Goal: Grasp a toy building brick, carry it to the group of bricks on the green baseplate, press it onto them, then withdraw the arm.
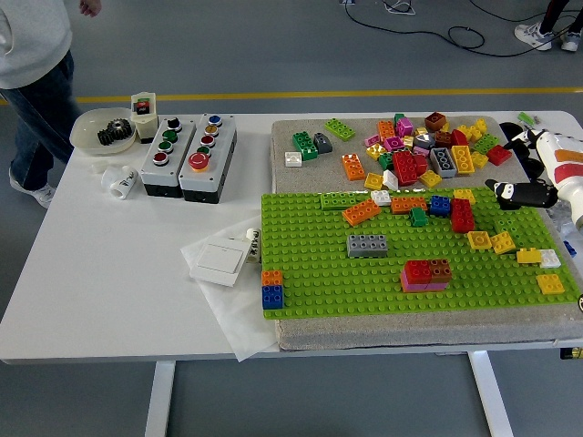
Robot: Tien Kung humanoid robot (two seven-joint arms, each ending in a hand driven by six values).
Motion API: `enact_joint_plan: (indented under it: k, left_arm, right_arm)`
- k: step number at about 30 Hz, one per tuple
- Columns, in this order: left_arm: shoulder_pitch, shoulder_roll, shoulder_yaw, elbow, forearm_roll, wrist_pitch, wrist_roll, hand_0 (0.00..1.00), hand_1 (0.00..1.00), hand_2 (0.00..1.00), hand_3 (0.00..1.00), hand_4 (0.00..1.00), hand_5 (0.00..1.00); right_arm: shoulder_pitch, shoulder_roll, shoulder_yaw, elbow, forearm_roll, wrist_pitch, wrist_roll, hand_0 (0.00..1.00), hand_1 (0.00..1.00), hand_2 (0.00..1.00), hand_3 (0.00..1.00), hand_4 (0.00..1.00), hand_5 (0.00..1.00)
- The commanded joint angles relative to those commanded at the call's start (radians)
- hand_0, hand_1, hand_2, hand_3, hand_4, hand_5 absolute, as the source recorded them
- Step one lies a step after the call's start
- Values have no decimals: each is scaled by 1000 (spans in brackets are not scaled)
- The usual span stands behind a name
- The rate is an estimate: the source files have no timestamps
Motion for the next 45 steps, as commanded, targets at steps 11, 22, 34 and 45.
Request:
enact_joint_plan:
  k: [11,22,34,45]
  left_arm:
    - [0,-2,5,0,-6,-2,2,764,756,790,596,626,615]
    - [-2,-5,18,0,-23,-1,1,765,761,792,596,625,616]
    - [-8,-7,28,0,-31,-2,2,765,763,793,595,626,618]
    - [-12,-8,34,0,-36,-4,3,765,763,793,594,623,618]
  right_arm:
    - [128,55,-169,-171,156,-5,77,719,694,735,707,896,261]
    - [209,113,-292,-283,185,33,98,734,703,740,743,906,249]
    - [252,166,-357,-326,208,65,104,731,705,738,706,896,247]
    - [296,229,-416,-399,182,103,102,730,699,732,682,893,259]
